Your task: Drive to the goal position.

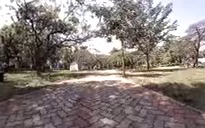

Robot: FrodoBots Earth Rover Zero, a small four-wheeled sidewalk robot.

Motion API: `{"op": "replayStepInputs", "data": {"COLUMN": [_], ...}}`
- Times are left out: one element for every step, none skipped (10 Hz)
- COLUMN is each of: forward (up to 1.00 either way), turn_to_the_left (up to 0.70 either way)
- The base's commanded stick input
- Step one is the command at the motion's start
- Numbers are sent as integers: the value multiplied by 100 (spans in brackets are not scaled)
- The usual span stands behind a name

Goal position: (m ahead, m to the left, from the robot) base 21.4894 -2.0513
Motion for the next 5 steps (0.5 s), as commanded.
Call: {"op": "replayStepInputs", "data": {"forward": [70,70,70,70,70], "turn_to_the_left": [0,0,0,0,0]}}
